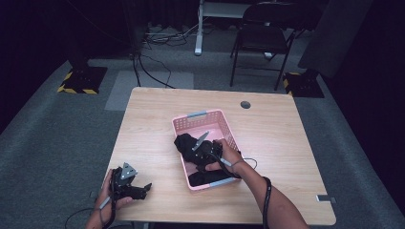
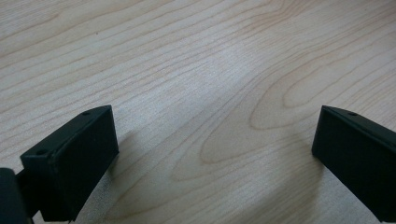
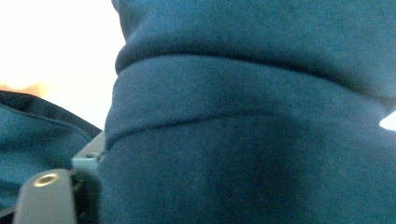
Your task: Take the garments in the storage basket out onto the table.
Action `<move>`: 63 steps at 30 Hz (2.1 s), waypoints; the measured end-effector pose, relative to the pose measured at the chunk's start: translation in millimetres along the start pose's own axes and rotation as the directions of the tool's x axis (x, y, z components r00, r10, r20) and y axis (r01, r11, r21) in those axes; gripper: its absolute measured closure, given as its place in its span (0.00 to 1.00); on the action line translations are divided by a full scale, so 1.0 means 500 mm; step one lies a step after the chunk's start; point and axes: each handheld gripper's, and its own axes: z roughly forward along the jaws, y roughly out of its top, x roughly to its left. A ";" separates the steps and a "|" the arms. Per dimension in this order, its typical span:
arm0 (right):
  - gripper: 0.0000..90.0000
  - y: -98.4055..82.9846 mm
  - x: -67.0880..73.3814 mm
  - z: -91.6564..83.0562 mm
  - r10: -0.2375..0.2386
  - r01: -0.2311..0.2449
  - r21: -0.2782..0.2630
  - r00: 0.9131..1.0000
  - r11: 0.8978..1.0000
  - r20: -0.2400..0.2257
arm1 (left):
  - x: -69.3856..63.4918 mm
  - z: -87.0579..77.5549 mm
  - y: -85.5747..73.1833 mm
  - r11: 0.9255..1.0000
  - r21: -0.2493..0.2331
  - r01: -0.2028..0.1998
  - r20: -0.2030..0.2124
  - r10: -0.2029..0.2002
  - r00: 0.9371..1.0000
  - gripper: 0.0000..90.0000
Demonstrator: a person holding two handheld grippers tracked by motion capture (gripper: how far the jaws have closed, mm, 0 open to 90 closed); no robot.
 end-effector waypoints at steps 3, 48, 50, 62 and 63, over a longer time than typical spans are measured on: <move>0.24 -0.002 0.000 -0.003 -0.006 0.006 -0.008 1.000 1.000 -0.001 | 0.000 0.000 0.000 1.000 0.000 0.000 0.000 0.000 1.000 0.00; 0.30 -0.023 0.008 -0.255 0.029 0.027 -0.306 0.984 0.952 0.175 | 0.000 0.000 0.000 1.000 0.000 -0.001 -0.001 0.001 1.000 0.00; 0.30 -0.027 0.009 -0.277 0.029 0.032 -0.316 0.982 0.948 0.187 | 0.000 0.000 0.000 1.000 0.000 0.000 -0.001 0.000 1.000 0.00; 0.30 -0.062 0.010 -0.359 0.035 0.051 -0.347 0.971 0.936 0.237 | 0.000 0.000 0.000 1.000 0.000 0.000 0.000 0.000 1.000 0.00; 0.30 -0.067 0.009 -0.365 0.040 0.048 -0.349 0.970 0.936 0.239 | 0.000 0.000 0.000 1.000 0.001 0.000 0.000 0.000 1.000 0.00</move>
